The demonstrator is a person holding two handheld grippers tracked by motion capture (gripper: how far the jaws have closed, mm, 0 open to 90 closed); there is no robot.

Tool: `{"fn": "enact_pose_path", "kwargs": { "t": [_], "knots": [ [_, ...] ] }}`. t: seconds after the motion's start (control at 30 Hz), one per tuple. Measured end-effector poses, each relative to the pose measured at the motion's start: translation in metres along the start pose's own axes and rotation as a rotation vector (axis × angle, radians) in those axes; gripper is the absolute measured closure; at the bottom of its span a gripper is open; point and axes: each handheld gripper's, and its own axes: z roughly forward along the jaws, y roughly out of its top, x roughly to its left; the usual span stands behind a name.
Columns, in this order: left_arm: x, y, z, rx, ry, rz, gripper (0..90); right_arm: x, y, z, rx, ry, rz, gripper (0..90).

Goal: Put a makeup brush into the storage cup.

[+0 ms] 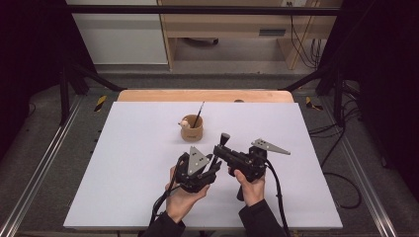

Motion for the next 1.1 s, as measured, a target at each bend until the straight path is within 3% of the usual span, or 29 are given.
{"fn": "enact_pose_path", "kwargs": {
  "t": [0.3, 0.63, 0.9, 1.0, 1.1],
  "knots": [
    [0.002, 0.005, 0.002, -0.001, -0.008, -0.007, 77.1, 0.003, 0.000, 0.001, 0.007, 0.001, -0.023, 77.1],
    [0.002, 0.005, 0.002, -0.013, -0.004, -0.020, 78.7, 0.004, 0.001, 0.001, -0.001, -0.004, -0.038, 76.6],
    [0.017, 0.003, 0.000, -0.020, 0.028, -0.031, 78.7, 0.002, 0.005, -0.007, -0.019, -0.030, -0.053, 63.5],
    [0.023, 0.003, -0.002, -0.030, 0.041, -0.032, 78.7, 0.001, 0.008, -0.012, -0.025, -0.049, -0.088, 56.4],
    [0.031, 0.003, -0.005, -0.054, 0.040, -0.059, 78.7, 0.000, 0.010, -0.018, -0.014, -0.082, -0.134, 47.9]
  ]
}}
